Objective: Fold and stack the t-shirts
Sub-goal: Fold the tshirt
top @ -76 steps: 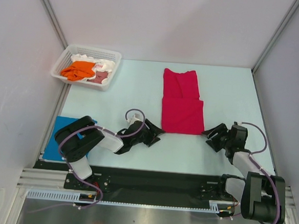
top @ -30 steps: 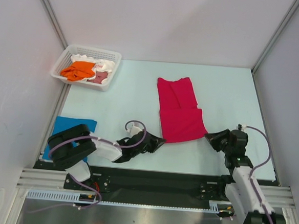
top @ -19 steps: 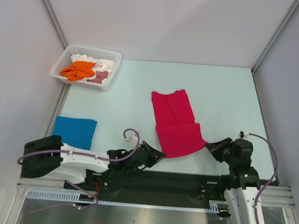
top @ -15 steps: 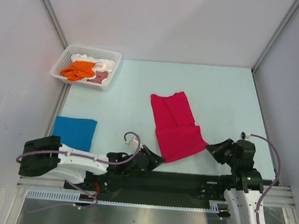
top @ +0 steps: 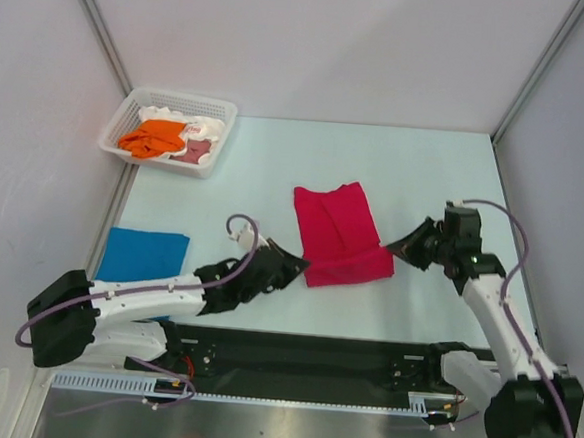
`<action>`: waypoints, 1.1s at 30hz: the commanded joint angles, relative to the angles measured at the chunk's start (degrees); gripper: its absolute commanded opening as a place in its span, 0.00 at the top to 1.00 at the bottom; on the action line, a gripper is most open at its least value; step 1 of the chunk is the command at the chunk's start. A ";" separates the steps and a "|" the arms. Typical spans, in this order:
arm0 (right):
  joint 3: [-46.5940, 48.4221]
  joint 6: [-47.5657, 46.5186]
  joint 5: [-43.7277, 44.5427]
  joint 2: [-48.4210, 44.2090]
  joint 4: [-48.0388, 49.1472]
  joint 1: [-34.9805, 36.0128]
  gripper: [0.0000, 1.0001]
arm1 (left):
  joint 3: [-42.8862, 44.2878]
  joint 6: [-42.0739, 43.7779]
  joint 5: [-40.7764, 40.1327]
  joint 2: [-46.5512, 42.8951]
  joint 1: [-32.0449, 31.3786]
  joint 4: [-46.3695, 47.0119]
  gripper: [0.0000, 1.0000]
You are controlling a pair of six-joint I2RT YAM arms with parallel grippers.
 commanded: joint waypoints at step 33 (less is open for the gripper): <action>40.11 -1.07 -11.12 59.77 31.76 -0.33 1.00 | 41.68 32.31 34.66 42.54 42.77 1.25 1.00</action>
